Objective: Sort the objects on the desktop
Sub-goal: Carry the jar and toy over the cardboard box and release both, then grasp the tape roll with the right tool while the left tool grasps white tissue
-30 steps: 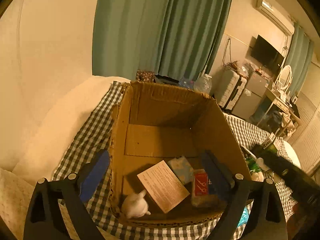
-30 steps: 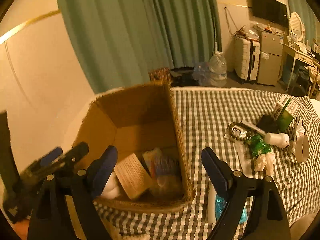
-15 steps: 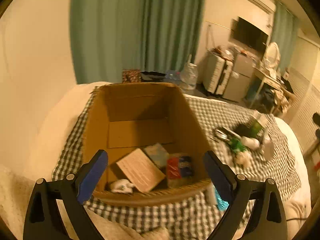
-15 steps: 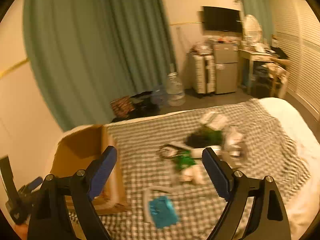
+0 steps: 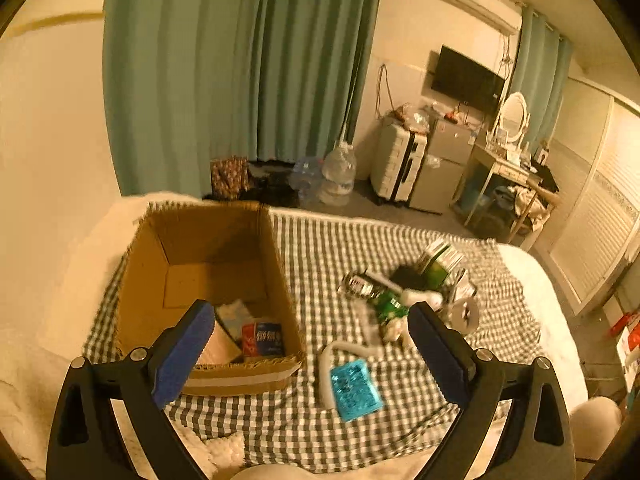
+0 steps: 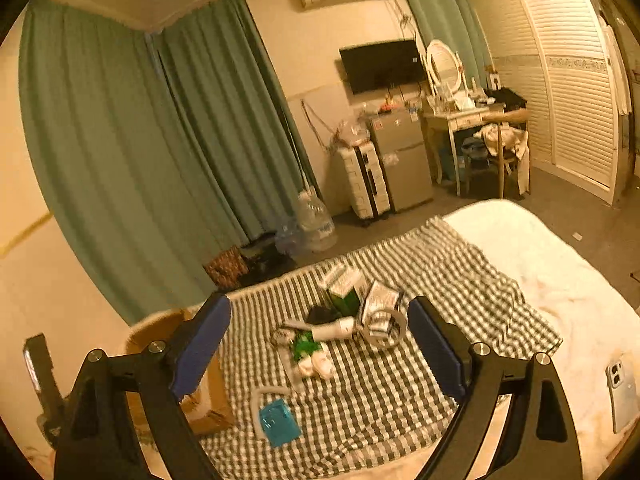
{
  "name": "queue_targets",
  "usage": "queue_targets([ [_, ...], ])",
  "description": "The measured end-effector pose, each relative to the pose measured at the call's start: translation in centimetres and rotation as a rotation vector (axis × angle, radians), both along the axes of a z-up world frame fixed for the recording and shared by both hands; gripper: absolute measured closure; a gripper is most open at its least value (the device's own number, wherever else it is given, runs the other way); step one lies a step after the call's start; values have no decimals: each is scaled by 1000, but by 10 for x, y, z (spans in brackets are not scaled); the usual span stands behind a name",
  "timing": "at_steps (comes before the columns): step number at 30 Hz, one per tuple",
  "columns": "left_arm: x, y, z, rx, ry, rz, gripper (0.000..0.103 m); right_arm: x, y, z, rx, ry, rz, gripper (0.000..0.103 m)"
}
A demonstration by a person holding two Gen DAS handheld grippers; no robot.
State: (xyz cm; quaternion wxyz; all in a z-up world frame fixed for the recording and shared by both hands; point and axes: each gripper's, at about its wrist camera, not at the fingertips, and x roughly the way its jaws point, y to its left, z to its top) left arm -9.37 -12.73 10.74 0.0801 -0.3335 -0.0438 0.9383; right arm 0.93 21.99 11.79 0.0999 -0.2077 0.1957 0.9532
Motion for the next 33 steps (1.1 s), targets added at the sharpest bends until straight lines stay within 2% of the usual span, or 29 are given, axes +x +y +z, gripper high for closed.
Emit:
queue_targets([
  [5,22,3,39,43,79,-38,0,30,-6,51,26,80,-19,7],
  [9,35,8,58,25,127,-63,0,38,-12,95,55,82,-6,7],
  [11,35,14,61,-7,109,-49,0,30,-9,124,61,38,25,7],
  [14,27,26,64,-23,83,-29,0,-1,5,157,56,-84,50,7],
  [18,11,48,56,-38,38,-21,0,-45,25,164,64,-243,19,6],
  [20,-1,64,48,-49,33,-15,0,-69,34,153,93,-298,-2,6],
  [23,-23,88,27,-60,4,-18,0,-103,42,122,104,-330,19,6],
  [28,-61,118,-19,-85,1,24,0,-178,63,21,33,-458,87,6],
  [30,-79,127,-39,-112,-11,32,0,-207,68,-25,58,-586,63,6],
  [31,-88,131,-51,-120,-19,40,0,-218,69,-43,61,-614,72,6],
  [33,-103,136,-77,-112,-36,44,0,-232,70,-72,78,-597,133,6],
])
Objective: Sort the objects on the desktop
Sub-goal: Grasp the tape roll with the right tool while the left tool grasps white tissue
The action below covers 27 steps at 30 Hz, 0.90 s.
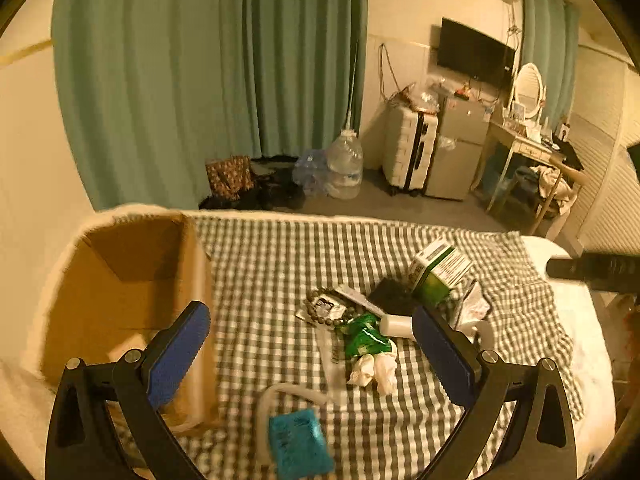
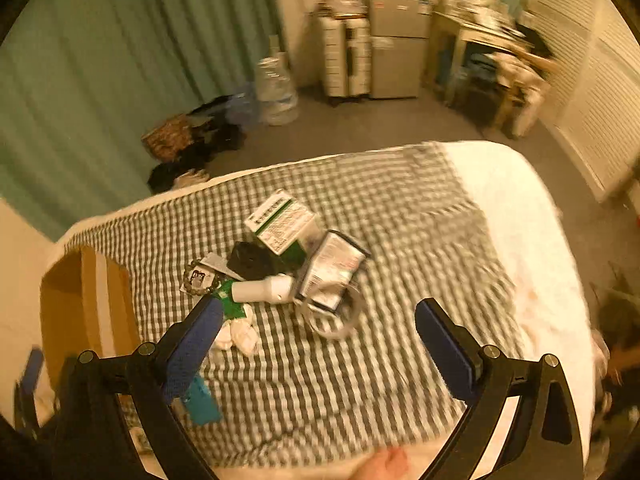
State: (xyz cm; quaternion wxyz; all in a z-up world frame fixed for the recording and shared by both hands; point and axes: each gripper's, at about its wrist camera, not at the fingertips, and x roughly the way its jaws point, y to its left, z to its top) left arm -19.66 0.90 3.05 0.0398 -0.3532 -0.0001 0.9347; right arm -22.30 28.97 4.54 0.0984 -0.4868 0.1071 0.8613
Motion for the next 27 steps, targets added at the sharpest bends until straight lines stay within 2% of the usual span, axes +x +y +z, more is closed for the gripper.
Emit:
queue_targets([
  [2,-11,6,-31,7,-14,-15,0,-12,3,-36,2,17,31,6],
  [5,-19,8,-76,-21,-15,-10,0,-23,15,-98,-67,67,-24,6],
  [8,-16,-2,-115,9,17,0,0,-33,23,-161,-107,18,-96,6],
  [10,-23,-4,-136,-12,-37,-16,0,-38,26,-184,-122,6,-118,6],
  [12,-31,-6,-148,-17,-62,-49,0,-30,29,-193,-99,46,-172,6],
  [14,-39,-7,-158,-48,-78,-38,0,-26,29,-203,-73,76,-189,6],
  [18,-40,-18,-168,-30,-113,-21,0,-24,25,-219,-21,40,-176,6],
  [21,-35,-25,-166,4,-126,-62,0,-25,28,-232,-53,18,-163,6],
  [24,-32,-27,-171,35,-172,-75,0,-19,36,-230,-98,33,-170,7],
  [25,-33,-26,-171,32,-185,-82,0,-17,37,-230,-104,38,-169,10],
  [26,-34,-24,-173,20,-193,-80,0,-15,36,-228,-112,50,-158,21],
  [27,-36,-20,-173,9,-190,-69,0,-13,35,-226,-107,58,-150,21],
])
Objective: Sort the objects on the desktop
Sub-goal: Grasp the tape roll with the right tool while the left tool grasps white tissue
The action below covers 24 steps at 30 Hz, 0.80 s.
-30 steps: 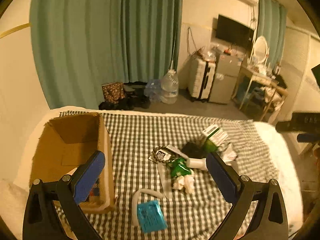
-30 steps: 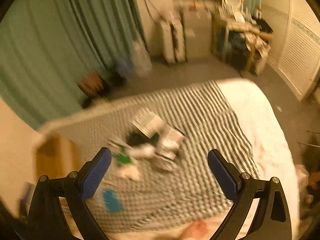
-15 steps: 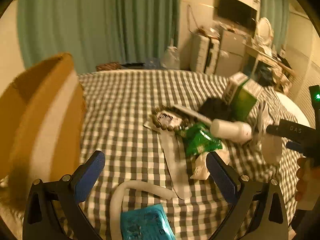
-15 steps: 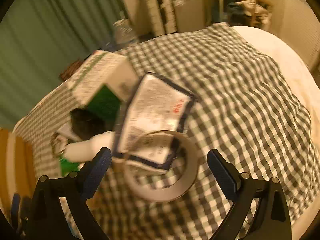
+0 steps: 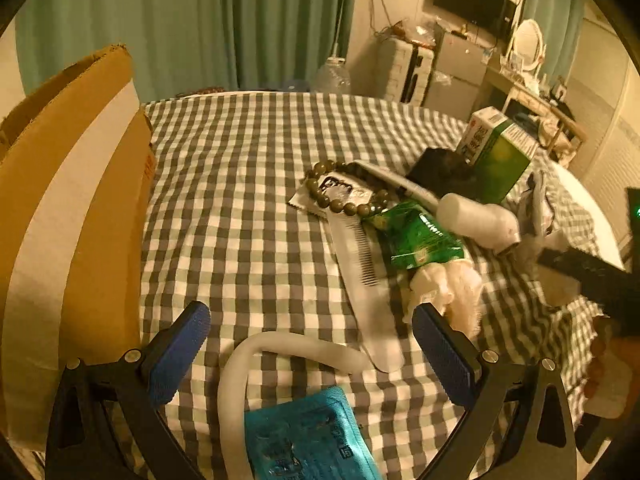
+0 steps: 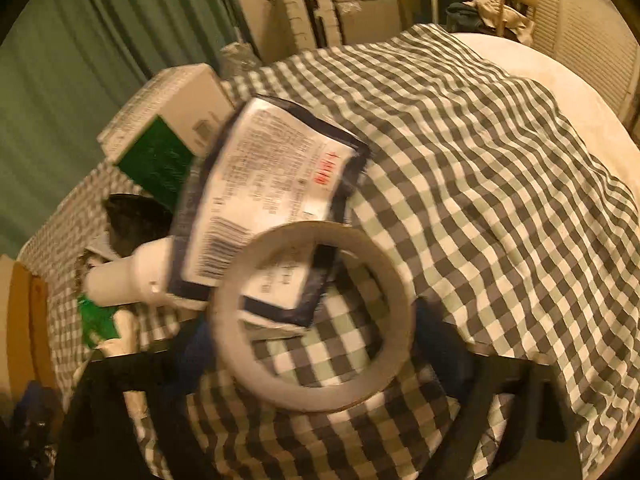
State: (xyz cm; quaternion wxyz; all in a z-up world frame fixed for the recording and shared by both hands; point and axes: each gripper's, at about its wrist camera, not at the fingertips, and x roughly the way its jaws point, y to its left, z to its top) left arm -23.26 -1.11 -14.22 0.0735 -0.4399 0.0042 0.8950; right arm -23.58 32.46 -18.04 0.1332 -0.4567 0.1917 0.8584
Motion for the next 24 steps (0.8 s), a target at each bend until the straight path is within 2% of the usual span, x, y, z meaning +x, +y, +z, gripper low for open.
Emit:
queue_targets([
  [4,2,13,6,7,51,-29,0,5,-8,7,58,40,-15,21],
  [9,3,51,8,26,116,-104,0,12,-4,23,65,92,-44,21],
  [11,2,66,6,66,135,-138,0,12,-5,27,64,97,-41,21],
  [13,0,79,-3,87,97,-184,2,10,-5,27,52,95,-42,21],
  [15,-1,94,-15,48,91,-228,7,8,-3,27,39,97,-46,21],
  [16,-1,99,-18,27,93,-244,14,6,-3,28,38,98,-41,21],
  [18,-7,109,-31,-26,68,-267,38,3,-4,29,61,98,-26,21],
  [19,-10,112,-39,-45,48,-272,76,3,-6,30,77,98,-17,21],
  [20,-13,112,-45,-61,34,-277,83,3,-8,31,94,99,-8,21],
  [24,-10,102,-34,-13,27,-286,83,3,-13,35,131,106,10,21],
])
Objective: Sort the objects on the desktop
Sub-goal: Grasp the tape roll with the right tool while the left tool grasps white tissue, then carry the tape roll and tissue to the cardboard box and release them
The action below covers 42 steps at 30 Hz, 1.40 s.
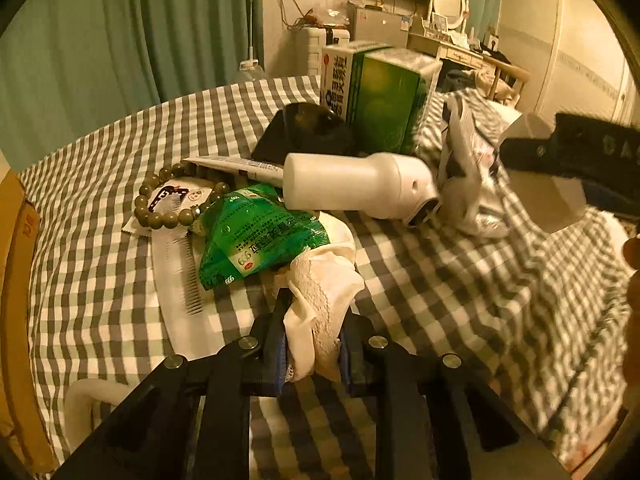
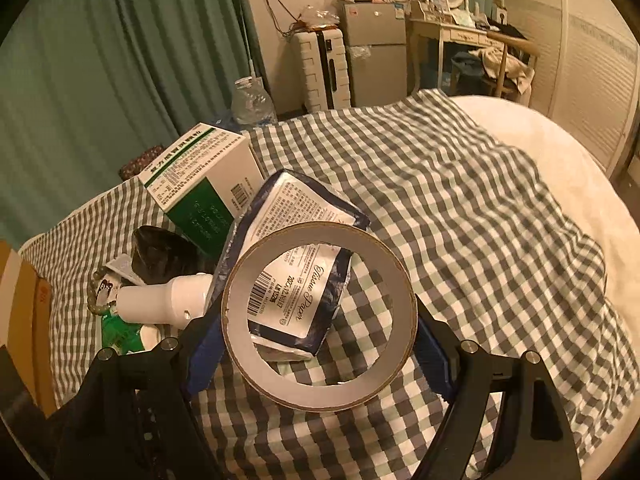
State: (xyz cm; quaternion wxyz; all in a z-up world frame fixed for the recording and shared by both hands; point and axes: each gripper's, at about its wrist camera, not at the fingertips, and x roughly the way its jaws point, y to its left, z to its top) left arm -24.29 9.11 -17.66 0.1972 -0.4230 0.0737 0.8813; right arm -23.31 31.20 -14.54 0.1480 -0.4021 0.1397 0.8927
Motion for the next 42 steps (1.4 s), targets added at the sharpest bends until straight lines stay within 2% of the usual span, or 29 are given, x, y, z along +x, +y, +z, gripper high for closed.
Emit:
queue_targets([
  [7,21,-27,31,103,-7,48,83,4,-20,22,10,35,45,21],
  [11,34,-31,50,75,23,65,83,7,-49,39,28,59,110,21],
  [15,42,-43,74,107,49,85,83,13,-75,55,25,91,172,21],
  [19,42,-68,94,136,39,127,83,17,-104,75,29,118,255,21],
  [27,30,-116,149,80,107,198,83,25,-158,111,48,177,387,21],
  [32,22,-144,180,49,143,208,83,25,-190,131,39,211,452,21],
  [36,14,-175,196,31,150,240,83,25,-211,148,21,241,502,21],
  [39,12,-202,202,43,137,277,83,25,-233,161,20,259,549,21],
  [42,10,-231,205,18,140,318,83,21,-256,170,5,270,605,21],
])
